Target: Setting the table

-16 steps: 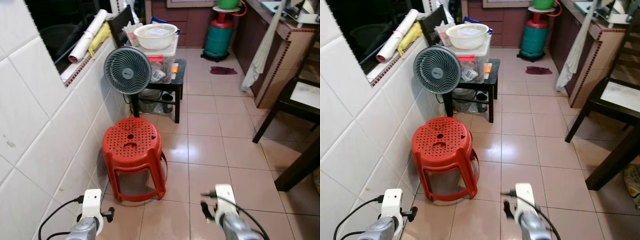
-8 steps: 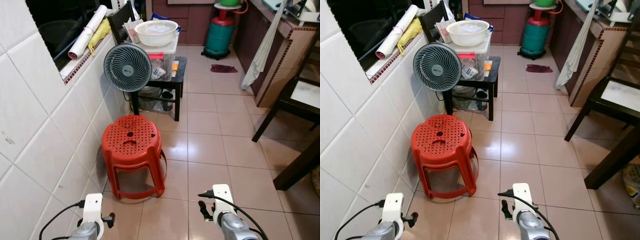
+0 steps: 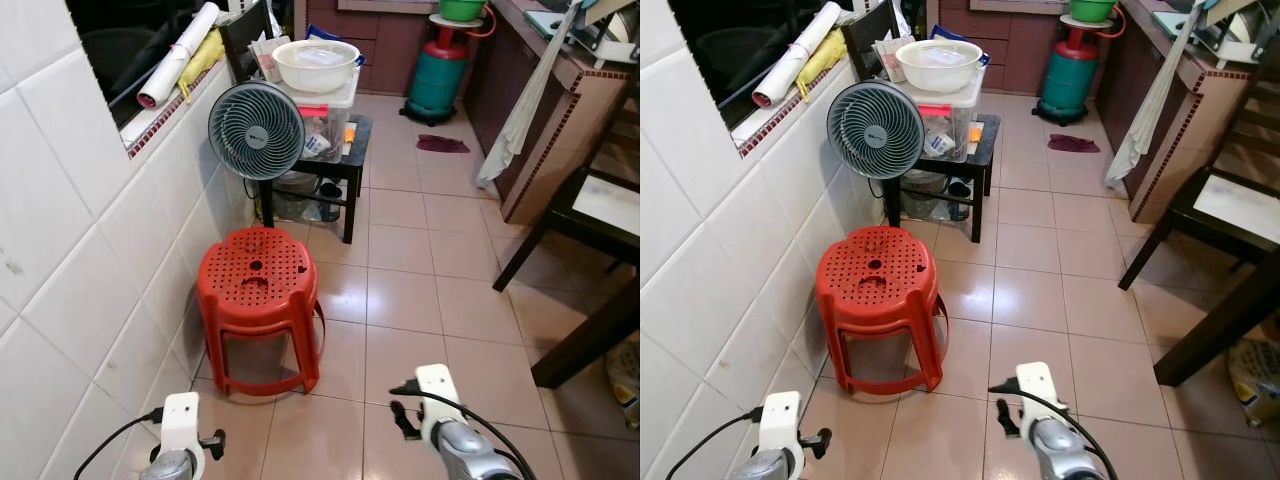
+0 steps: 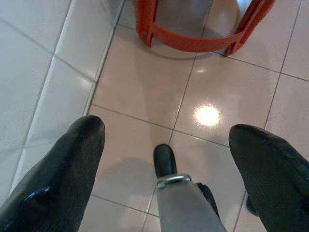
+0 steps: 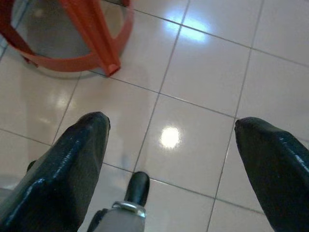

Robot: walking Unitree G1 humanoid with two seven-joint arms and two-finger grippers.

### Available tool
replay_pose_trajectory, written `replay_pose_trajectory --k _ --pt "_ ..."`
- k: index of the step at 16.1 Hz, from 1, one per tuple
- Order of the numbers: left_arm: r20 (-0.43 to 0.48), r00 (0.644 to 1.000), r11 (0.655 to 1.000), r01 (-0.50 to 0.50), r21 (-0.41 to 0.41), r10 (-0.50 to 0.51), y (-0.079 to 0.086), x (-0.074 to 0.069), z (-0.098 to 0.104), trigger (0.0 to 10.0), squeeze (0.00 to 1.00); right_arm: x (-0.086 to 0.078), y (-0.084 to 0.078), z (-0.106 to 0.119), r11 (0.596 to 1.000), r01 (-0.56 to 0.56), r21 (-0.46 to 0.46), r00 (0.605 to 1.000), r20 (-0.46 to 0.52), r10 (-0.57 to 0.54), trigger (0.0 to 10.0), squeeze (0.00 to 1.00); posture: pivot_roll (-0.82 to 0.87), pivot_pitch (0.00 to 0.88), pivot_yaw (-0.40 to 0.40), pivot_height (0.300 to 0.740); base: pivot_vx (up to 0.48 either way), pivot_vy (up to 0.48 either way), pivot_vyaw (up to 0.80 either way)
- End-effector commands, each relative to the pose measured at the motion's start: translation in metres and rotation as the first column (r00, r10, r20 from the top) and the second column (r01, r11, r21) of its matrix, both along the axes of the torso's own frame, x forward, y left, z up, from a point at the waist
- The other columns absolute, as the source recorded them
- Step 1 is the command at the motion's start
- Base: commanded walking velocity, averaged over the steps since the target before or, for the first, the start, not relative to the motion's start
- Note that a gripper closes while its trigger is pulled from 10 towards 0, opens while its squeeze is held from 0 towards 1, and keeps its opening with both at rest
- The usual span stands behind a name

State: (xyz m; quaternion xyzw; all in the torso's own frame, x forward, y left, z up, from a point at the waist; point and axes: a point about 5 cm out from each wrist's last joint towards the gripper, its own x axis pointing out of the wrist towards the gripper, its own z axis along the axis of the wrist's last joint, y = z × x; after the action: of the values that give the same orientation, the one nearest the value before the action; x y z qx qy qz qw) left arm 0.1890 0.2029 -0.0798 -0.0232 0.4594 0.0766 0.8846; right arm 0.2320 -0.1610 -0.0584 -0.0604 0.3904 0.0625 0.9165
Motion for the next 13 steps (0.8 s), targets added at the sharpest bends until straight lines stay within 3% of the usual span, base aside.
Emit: replay_pose_trajectory --k 1,11,13 --pt "0.006 1.0 1.0 -0.016 0.007 0.016 0.0039 -0.0015 0.0001 10.0 0.0 0.0049 0.0017 0.003 1.0 -0.012 -0.004 1.0 0.007 0.012 10.0 0.0 -0.13 0.0 -0.038 0.74 0.0 0.0 0.0" --pt "0.017 1.0 1.0 0.007 -0.021 -0.007 0.0079 -0.0005 0.0016 10.0 0.0 0.0014 0.0062 0.0002 1.0 0.021 0.016 1.0 -0.007 -0.021 10.0 0.0 -0.13 0.0 -0.009 0.74 0.0 0.0 0.0" --pt "0.013 1.0 1.0 0.015 -0.024 -0.015 0.0086 -0.0013 0.0014 10.0 0.0 0.001 0.0073 -0.0001 1.0 0.019 0.019 1.0 -0.007 -0.018 10.0 0.0 -0.14 0.0 -0.004 0.74 0.251 0.0 0.0"
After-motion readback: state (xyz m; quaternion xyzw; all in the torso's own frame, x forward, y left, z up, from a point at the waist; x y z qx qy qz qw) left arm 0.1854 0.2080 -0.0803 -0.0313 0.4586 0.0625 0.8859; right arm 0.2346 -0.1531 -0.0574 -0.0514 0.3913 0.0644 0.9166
